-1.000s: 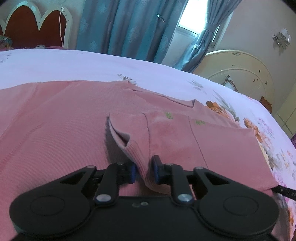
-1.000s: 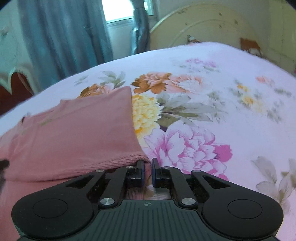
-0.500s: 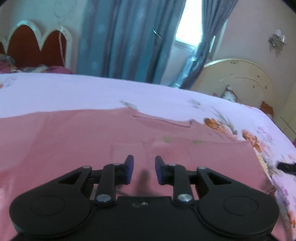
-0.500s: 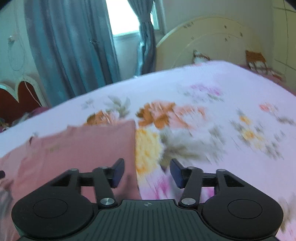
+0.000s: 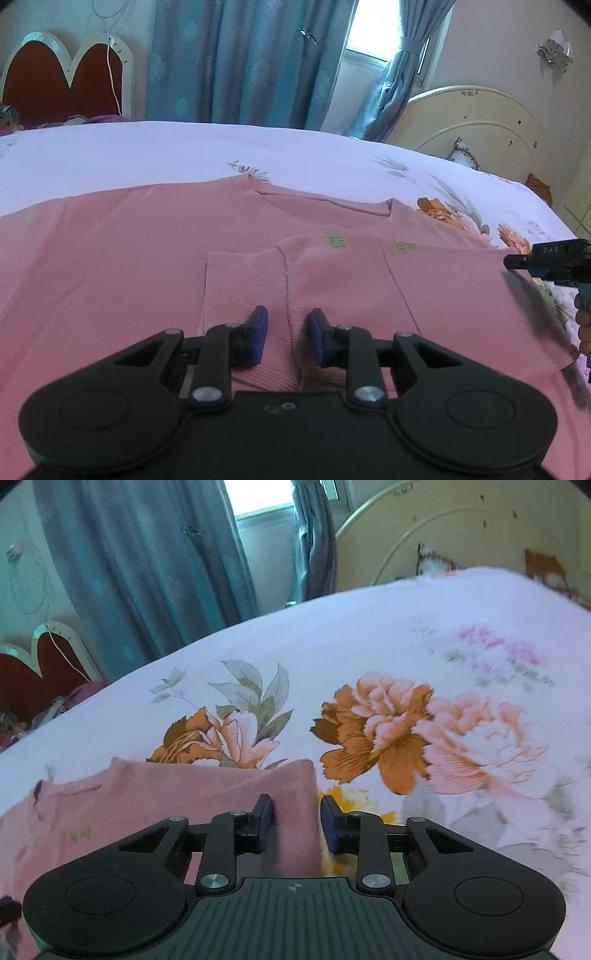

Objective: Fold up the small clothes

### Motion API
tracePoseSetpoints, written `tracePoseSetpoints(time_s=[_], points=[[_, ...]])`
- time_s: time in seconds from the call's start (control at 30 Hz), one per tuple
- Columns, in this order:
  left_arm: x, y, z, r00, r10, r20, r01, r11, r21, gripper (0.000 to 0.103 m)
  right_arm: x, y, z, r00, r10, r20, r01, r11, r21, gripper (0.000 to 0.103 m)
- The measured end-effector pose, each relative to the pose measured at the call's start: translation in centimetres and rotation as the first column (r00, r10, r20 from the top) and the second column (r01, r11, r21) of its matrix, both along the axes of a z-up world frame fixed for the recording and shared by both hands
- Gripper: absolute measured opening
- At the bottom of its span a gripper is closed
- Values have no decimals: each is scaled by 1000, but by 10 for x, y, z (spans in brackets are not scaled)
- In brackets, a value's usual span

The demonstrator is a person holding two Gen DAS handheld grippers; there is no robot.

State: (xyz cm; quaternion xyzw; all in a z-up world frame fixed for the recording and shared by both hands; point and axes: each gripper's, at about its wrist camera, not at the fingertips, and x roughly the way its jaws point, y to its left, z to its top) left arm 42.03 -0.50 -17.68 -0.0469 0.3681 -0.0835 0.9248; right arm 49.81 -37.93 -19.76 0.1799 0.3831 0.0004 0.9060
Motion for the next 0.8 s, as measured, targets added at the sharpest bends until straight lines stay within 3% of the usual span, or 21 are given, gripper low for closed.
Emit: tracePoseSetpoints(time_s=[0.1, 0.2, 0.3, 0.4, 0.47, 0.53, 0.6, 0.8], points=[[0, -4, 0, 1000, 3, 2, -3, 1000, 17, 26, -3, 6, 3, 1000, 14, 24, -12, 998, -62, 3], [0, -7, 2, 1000, 11, -2, -11, 1000, 29, 26, -3, 1, -4, 999, -25, 24, 28, 992, -121, 3], [2, -8, 0, 1000, 13, 5, -13, 999, 42, 28, 0, 10, -3, 999, 32, 22, -27, 980, -199, 3], [4, -8, 5, 1000, 14, -13, -14, 999, 40, 31, -5, 9, 11, 999, 17, 29, -11, 979, -202, 4], [2, -7, 8, 1000, 13, -16, -13, 999, 34, 41, -18, 16, 25, 997, 34, 72, -18, 976, -218, 13], [-3, -5, 13, 1000, 14, -9, -13, 999, 40, 54, -28, 29, 34, 993, 70, 95, -49, 977, -209, 42], [-10, -2, 19, 1000, 16, 5, -16, 999, 49, 63, -40, 47, 42, 987, 119, 112, -96, 977, -188, 42], [-28, 24, 37, 999, 50, 9, -50, 998, 24, 67, -61, 113, 47, 968, 234, 89, -221, 966, -133, 42]])
